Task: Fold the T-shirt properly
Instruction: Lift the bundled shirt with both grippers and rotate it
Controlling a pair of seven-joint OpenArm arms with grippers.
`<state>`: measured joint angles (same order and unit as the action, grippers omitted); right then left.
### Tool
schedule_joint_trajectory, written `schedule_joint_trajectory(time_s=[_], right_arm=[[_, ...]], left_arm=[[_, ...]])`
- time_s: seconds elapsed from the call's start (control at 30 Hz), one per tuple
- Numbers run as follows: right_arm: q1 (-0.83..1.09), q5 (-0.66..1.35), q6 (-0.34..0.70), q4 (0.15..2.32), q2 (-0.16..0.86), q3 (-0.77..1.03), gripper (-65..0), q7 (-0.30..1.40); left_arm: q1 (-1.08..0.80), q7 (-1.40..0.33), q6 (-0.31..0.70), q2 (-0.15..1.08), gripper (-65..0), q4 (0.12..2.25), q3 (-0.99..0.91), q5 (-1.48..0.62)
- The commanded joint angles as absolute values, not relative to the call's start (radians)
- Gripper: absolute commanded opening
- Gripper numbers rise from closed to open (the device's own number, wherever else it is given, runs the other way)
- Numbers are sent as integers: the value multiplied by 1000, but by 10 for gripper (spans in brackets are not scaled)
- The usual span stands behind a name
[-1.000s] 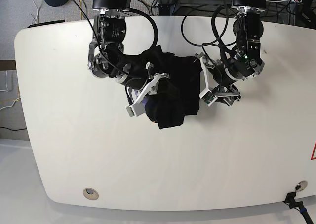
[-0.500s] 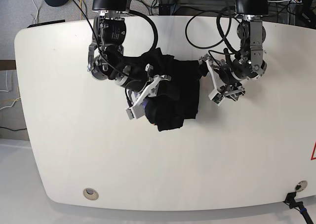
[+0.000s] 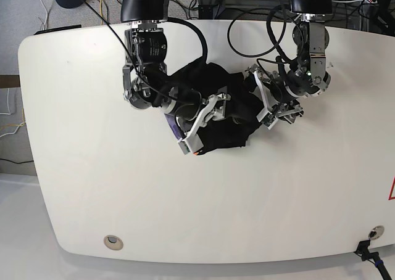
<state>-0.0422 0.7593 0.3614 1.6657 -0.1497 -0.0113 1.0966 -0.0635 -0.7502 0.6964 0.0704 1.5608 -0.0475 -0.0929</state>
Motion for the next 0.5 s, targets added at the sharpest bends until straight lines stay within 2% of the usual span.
schedule_joint_trajectory(time_s=[0.0,0.1,0.17,0.47], right_arm=[[-102,788,367,1682,-157,-61,-184,1075],[-122,796,367,1689,-157,-64,-184,1075],[-134,796,367,1690,-157,-64,-185,1075],[-156,796,372,1715,-145,5,-185,1075]], left_arm=[[-64,-763,698,71,-136,1638,-48,-108],[-70,-771,698,84,-136,1721,-56,-108],[-77,-797,698,139,-136,1768,-85,-108],[-45,-799,698,251,-136,1886,-140,-105]])
